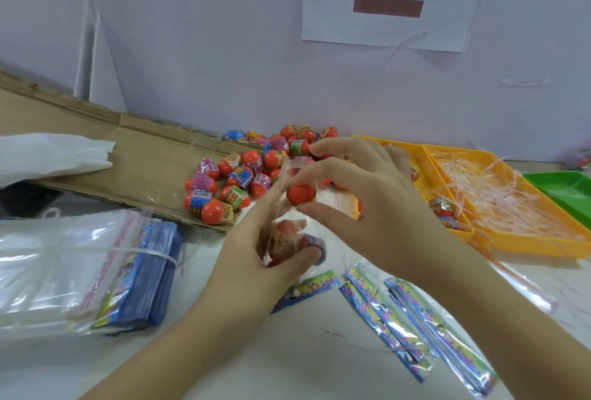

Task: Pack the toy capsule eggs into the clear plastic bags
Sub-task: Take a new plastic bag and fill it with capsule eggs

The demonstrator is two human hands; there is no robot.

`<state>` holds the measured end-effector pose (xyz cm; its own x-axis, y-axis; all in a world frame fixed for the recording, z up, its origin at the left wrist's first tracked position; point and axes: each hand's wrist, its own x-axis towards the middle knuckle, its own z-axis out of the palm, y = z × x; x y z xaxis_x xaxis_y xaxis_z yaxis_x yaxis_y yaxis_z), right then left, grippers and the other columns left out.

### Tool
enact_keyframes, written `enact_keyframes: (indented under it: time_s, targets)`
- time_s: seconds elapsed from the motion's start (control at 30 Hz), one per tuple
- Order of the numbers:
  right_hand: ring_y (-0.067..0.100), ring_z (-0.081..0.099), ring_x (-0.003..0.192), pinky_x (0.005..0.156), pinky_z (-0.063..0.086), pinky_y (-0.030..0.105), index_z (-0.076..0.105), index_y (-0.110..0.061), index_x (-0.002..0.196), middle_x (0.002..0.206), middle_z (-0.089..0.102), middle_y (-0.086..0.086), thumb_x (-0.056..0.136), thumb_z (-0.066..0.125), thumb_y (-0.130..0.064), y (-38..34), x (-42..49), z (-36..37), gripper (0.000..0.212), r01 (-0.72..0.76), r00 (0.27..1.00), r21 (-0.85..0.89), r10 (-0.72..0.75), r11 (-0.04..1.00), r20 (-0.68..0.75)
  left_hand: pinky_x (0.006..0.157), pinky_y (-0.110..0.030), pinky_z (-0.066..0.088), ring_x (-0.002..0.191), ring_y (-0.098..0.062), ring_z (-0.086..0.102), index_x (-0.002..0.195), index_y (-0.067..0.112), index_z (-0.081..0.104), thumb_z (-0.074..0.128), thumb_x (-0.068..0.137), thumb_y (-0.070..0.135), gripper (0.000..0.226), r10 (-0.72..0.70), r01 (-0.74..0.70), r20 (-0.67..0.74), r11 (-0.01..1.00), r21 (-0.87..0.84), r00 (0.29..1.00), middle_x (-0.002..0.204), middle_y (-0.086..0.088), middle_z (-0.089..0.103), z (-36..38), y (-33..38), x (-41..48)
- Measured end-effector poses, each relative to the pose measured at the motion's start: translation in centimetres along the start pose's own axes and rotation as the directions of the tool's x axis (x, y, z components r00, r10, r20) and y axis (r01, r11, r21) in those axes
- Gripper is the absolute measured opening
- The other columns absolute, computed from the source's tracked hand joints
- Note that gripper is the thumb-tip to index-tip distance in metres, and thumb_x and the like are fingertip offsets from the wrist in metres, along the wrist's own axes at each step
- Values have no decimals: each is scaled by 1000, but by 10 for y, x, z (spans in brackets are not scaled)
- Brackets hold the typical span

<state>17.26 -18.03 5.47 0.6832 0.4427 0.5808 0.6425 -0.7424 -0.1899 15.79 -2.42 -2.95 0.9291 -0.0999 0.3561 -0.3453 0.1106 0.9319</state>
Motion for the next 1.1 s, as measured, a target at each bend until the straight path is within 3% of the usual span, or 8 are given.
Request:
enact_keyframes:
  time_s: [0.2, 0.3, 0.37, 0.43, 0.67, 0.83, 0.93, 1.1]
  targets:
    - [15, 49, 111, 98, 25, 44, 66, -35, 99, 115, 57, -11, 85, 56, -46, 5, 3, -13, 20, 59, 998, -205, -52, 977, 39, 83, -19, 54, 111, -8, 64, 130, 70, 36, 72, 82, -5, 96, 53, -52, -17, 998, 35, 998, 126, 19, 64, 0, -3, -1]
    - [1, 49, 102, 91, 29, 25, 52, -45, 97, 100, 56, -22, 85, 48, -58, 4, 6, -21, 17, 4, 1000, 202, -8, 979, 17, 81, -19, 55, 110, -10, 66, 132, 75, 19, 71, 83, -2, 105, 73, -71, -44, 996, 45, 996, 127, 23, 62, -2, -4, 0]
    - [-2, 58, 89, 77, 38, 14, 43, -40, 99, 90, 63, -24, 91, 46, -51, 4, 6, -25, 14, -21, 1000, 489, 29, 872, -10, 76, -22, 56, 107, -12, 68, 125, 84, 8, 74, 81, 0, 115, 120, -115, -59, 990, 85, 991, 136, 26, 53, -3, -2, 1]
    - [1, 60, 71, 62, 39, 10, 38, -35, 103, 81, 63, -31, 97, 38, -50, 2, 3, -26, 16, 3, 1000, 551, -4, 834, 0, 77, -29, 58, 109, -11, 67, 125, 84, 2, 77, 79, 3, 119, 188, -180, -44, 973, 146, 981, 144, 32, 38, -3, -1, 0]
    - [-1, 52, 60, 59, 36, 22, 30, -36, 100, 93, 71, -10, 96, 28, -57, -4, 2, -18, 21, 0, 992, 343, -44, 939, 122, 87, -58, 53, 108, -5, 66, 137, 72, 5, 66, 82, 6, 106, 321, -327, 68, 903, 280, 945, 120, 54, 44, -1, -3, -6]
    - [5, 54, 54, 51, 36, 17, 33, -36, 98, 76, 69, -12, 91, 27, -56, -3, 3, -22, 22, -78, 995, 385, 51, 920, 81, 82, -50, 58, 113, -6, 64, 136, 67, 23, 68, 83, 11, 90, 353, -344, 20, 894, 288, 935, 160, 8, 19, -4, -6, -5]
    - [1, 53, 49, 48, 37, 17, 34, -39, 99, 69, 68, -12, 94, 33, -57, -2, 3, -24, 19, -87, 994, 283, 63, 955, 94, 77, -40, 60, 113, -2, 62, 135, 66, 22, 69, 82, 12, 88, 348, -339, 16, 898, 280, 937, 155, 26, 22, -3, -6, -7]
    - [11, 53, 48, 58, 44, 29, 51, -34, 97, 60, 58, -22, 85, 57, -40, -3, 3, -23, 14, -71, 993, 112, 59, 991, 105, 78, -59, 57, 114, -24, 65, 143, 53, 16, 70, 81, 6, 94, 391, -374, 13, 868, 328, 920, 128, 57, 32, -2, -9, -7]
